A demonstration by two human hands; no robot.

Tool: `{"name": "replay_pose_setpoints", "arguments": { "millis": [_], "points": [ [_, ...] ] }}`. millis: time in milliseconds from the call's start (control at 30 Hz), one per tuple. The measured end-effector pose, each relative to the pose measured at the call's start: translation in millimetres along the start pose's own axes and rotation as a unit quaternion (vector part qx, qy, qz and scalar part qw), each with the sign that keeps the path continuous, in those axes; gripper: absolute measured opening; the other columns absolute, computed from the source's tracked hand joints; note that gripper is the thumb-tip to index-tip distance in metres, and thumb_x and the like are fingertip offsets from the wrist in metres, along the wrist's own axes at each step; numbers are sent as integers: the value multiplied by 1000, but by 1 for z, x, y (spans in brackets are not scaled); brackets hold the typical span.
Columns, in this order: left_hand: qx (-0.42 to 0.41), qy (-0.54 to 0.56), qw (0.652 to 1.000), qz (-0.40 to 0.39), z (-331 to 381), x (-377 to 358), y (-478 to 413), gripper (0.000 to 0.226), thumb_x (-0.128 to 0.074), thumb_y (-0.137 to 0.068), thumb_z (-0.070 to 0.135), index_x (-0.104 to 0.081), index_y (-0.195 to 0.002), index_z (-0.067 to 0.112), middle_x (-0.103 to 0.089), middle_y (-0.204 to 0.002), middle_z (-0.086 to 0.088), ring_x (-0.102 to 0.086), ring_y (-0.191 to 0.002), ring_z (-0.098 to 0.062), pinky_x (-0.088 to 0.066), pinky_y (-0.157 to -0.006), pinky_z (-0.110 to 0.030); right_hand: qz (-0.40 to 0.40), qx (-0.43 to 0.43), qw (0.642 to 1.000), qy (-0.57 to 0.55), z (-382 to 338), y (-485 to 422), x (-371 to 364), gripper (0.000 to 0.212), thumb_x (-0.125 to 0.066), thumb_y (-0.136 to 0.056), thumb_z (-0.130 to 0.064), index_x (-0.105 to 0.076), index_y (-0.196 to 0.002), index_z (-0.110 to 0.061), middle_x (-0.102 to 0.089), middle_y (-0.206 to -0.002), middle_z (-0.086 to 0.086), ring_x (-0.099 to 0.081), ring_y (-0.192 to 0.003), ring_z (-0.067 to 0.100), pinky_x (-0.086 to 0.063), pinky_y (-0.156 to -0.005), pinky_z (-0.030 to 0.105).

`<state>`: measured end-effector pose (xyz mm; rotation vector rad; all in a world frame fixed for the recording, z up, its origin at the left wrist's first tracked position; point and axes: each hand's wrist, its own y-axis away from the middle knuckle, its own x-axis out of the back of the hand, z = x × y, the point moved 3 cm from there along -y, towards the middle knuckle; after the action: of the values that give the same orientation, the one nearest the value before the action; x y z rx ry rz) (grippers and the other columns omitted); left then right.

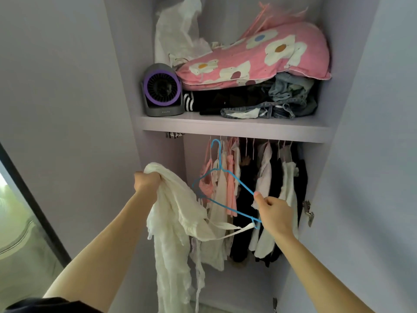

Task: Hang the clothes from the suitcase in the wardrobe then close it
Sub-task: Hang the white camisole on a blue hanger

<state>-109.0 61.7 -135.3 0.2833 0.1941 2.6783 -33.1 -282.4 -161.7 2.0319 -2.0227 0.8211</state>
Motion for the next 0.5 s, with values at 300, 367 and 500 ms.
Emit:
{"name": "replay_pose_setpoints", "arguments": {
  "millis": [300,367,500],
  "points": [
    [-7,-22,998,-55,-5,-28,-78,49,-56,-87,8,-46,-135,4,-59,-122,-14,-60,-106,-34,-52,-86,-42,5,-57,998,-11,-10,-12,-105,57,-58,-98,-33,-32,-51,-12,-30,-37,-7,-36,-36,9,-34,-43,16],
    [-9,-28,996,-79,-7,-35,-103,48,-58,-88,8,-44,-135,4,-56,-115,-10,-56,-100,-30,-50,-83,-40,25,-93,995,-12,-14,-19,-132,58,-59,-97,-35,-33,-49,-15,-32,-35,-8,-36,-37,10,-32,-44,19],
    [-25,-43,992,-118,-9,-52,-155,45,-57,-89,7,-42,-131,4,-55,-117,-15,-56,-99,-32,-52,-89,-45,73,-137,987,-50,-20,-42,-186,61,-62,-95,-37,-30,-47,-17,-32,-35,-8,-34,-46,17,-32,-52,32]
  ]
}}
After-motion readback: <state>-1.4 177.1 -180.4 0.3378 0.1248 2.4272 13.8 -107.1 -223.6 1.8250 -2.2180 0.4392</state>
